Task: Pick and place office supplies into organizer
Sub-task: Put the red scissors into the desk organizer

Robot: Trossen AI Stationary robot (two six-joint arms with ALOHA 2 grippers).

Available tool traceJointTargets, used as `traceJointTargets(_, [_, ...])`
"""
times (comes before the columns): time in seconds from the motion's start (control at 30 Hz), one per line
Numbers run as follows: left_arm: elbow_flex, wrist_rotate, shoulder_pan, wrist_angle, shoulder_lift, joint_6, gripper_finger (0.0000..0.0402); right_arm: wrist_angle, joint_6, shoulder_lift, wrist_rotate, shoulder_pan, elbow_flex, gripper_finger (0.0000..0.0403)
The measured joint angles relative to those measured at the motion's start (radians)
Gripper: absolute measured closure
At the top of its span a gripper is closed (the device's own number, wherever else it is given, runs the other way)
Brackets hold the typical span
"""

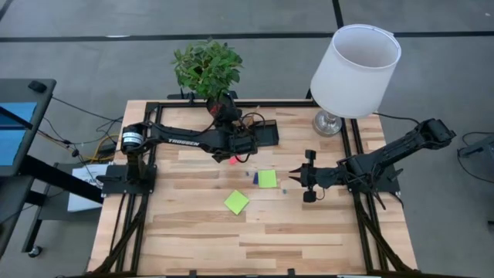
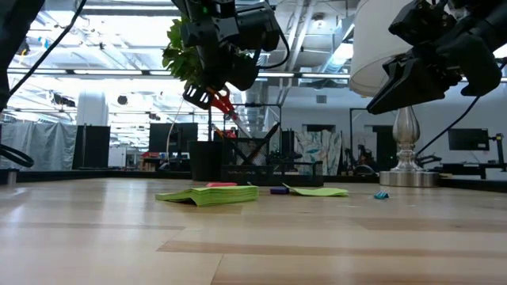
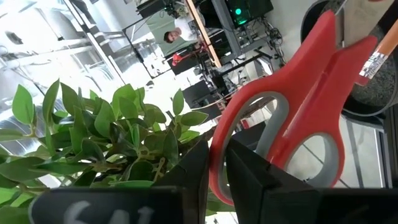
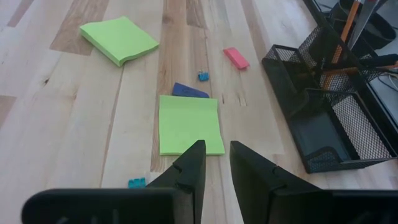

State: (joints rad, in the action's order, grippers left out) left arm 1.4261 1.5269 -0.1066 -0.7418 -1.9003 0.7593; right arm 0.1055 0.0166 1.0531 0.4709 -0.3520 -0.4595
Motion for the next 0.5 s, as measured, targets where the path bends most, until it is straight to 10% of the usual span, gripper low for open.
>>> traceJointTargets(0.5, [0.000, -0.001, 0.000, 0.000, 0.000, -0.023, 0.0338, 0.000, 0.000, 0.000, 0.000, 0.000, 0.000, 0.0336])
